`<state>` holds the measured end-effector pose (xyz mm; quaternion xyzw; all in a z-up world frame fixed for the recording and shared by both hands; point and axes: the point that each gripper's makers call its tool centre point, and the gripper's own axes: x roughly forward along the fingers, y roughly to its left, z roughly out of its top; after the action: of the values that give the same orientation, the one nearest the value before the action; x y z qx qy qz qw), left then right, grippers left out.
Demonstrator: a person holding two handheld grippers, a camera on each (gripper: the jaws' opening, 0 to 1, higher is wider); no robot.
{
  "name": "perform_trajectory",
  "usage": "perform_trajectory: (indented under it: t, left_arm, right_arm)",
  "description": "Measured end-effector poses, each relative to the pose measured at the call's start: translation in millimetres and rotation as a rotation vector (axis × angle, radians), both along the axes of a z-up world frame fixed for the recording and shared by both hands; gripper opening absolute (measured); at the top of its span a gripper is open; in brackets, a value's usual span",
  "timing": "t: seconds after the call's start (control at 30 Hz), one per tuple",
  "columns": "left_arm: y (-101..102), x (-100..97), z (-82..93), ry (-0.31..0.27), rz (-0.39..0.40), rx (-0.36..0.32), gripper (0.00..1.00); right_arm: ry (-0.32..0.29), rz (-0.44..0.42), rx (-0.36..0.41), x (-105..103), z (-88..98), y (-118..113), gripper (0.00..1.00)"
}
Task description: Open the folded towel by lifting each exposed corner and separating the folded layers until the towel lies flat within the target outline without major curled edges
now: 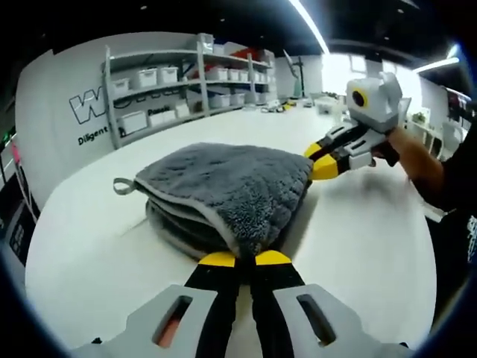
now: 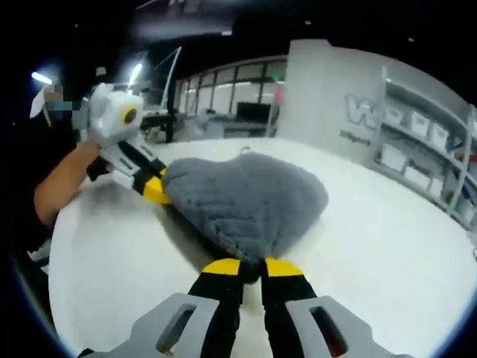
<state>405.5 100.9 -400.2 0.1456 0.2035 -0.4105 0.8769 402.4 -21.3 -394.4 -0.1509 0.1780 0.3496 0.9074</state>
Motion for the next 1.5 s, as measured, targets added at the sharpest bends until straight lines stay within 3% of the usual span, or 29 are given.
perform_trajectory:
  t: [0.27, 0.7, 0.77, 0.8, 0.87, 0.93, 1.2, 1.5]
  left_arm:
    - [-1.4, -4.3, -0.8, -0.015, -0.009, 0.011, 0.04]
    - [-2.7, -9.7, -0.1, -0.032, -0.020, -0.007, 0.05]
    - [-2.3, -4.4, 4.5, -0.120, -0.025, 0.026, 0.07]
    - [-2.6, -1.5, 7.4, -0.186, -0.030, 0.052, 0.10]
    - [-1.7, 0.0, 6.4, -0.199, -0.021, 0.064, 0.15]
    - [-0.6, 1.5, 8.9, -0.201, -0.018, 0.055, 0.19]
    - [-2.9, 3.7, 19.3, -0.242, -0.018, 0.017, 0.32]
    - [-0.4, 7.6, 26.6, -0.279, 0.001, 0.009, 0.32]
  right_arm:
    - [0.025, -0.034, 0.012, -2.7, -5.1, -4.1, 0.03]
    - [-0.006, -0.041, 0.000, -6.0, -4.8, -7.3, 0.05]
    - [-0.058, -0.022, -0.045, -4.9, -1.7, -8.3, 0.11]
    - [-0.121, 0.024, -0.123, -7.8, -0.7, -7.5, 0.18]
    - [-0.133, 0.020, -0.133, -9.7, 1.0, -7.3, 0.39]
    - [-0.128, 0.029, -0.124, -10.1, 3.0, -6.7, 0.50]
    - [-0.189, 0.015, -0.155, -11.4, 19.0, -8.5, 0.53]
    - [-0.330, 0.046, -0.221, -17.4, 49.7, 15.5, 0.63]
